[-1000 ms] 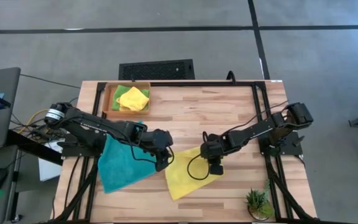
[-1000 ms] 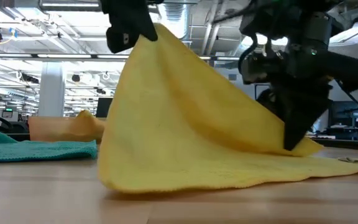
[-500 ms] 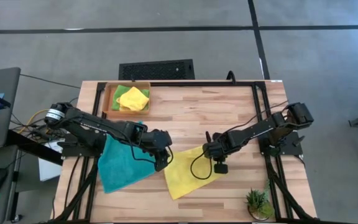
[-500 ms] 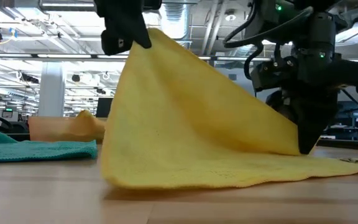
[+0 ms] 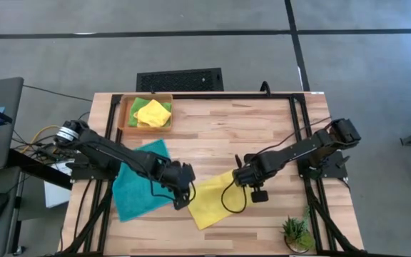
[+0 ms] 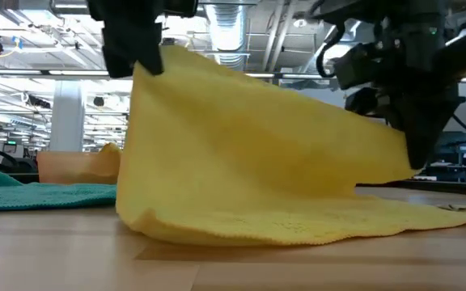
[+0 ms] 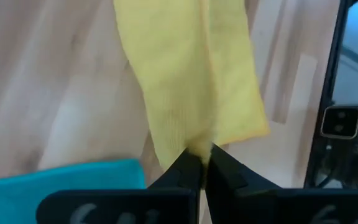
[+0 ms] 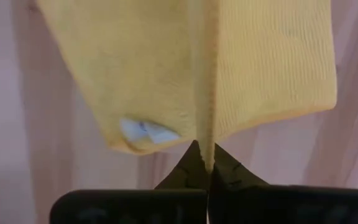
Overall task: Fold microfiber towels
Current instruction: Fold the yellow microfiber towel
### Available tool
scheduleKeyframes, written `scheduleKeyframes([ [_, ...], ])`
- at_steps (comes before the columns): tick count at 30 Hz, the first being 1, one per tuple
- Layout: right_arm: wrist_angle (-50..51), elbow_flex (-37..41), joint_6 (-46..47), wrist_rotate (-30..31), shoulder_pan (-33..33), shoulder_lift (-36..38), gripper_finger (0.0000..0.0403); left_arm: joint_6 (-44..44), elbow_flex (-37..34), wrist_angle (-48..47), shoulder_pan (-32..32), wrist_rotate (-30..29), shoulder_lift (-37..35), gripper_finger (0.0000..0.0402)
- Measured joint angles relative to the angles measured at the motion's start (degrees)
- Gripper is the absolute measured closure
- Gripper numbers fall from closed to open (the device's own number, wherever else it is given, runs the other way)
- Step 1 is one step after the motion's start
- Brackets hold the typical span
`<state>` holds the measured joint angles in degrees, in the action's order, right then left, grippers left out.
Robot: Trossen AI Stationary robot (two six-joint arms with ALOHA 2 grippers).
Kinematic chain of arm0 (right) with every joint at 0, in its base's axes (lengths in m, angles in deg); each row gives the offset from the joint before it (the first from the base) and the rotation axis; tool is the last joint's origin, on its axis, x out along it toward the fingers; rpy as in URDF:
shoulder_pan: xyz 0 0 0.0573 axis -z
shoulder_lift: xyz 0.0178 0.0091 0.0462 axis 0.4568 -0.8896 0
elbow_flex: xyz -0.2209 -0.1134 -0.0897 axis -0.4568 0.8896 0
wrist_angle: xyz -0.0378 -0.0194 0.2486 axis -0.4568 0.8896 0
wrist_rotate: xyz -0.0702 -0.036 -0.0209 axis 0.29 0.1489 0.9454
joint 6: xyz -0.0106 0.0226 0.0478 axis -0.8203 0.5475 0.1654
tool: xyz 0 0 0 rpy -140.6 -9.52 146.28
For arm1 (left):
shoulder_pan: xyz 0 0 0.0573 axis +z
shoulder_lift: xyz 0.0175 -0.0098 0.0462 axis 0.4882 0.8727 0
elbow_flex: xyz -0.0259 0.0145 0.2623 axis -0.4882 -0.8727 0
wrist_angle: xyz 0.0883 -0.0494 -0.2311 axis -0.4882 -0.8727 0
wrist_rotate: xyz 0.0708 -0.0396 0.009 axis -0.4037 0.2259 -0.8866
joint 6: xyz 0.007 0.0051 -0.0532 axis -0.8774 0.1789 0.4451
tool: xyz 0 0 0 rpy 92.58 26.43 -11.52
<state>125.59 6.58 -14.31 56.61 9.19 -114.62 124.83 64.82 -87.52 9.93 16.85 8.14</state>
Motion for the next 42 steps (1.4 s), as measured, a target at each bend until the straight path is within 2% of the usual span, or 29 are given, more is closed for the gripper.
scheduleKeyframes([
  [4, 0.43, -0.17, 0.02, -0.19, -1.35, 0.02, 0.0396, 0.47, 0.00, 2.50, -1.85, 0.54, 3.50, 0.0402],
  [12, 0.03, -0.20, 0.00, -2.94, -3.09, 0.02, 0.0399, 1.06, 0.00, 10.65, -3.79, 7.56, 10.29, 0.0402],
  [22, -0.12, -0.22, -1.05, -6.52, -5.20, 0.02, 0.0394, -1.32, 0.01, 19.80, -4.55, 13.27, 15.86, 0.0401],
  [29, -0.15, -0.22, -1.06, -6.68, -5.14, 0.00, 0.0366, -1.16, -0.03, 23.32, -4.71, 15.05, 17.16, 0.0397],
  [34, 0.09, -0.22, -1.09, -6.15, -5.15, 0.00, 0.0331, -1.70, 0.04, 25.77, -4.71, 14.98, 17.62, 0.0359],
  [38, 0.23, -0.22, -1.07, -6.12, -5.26, 0.00, 0.0294, -3.06, 0.04, 25.94, -4.71, 13.63, 17.66, 0.0309],
  [42, 0.35, -0.27, -0.06, -6.04, -5.21, 0.00, 0.0253, -3.08, 0.04, 26.01, -4.44, 14.73, 17.68, 0.0261],
])
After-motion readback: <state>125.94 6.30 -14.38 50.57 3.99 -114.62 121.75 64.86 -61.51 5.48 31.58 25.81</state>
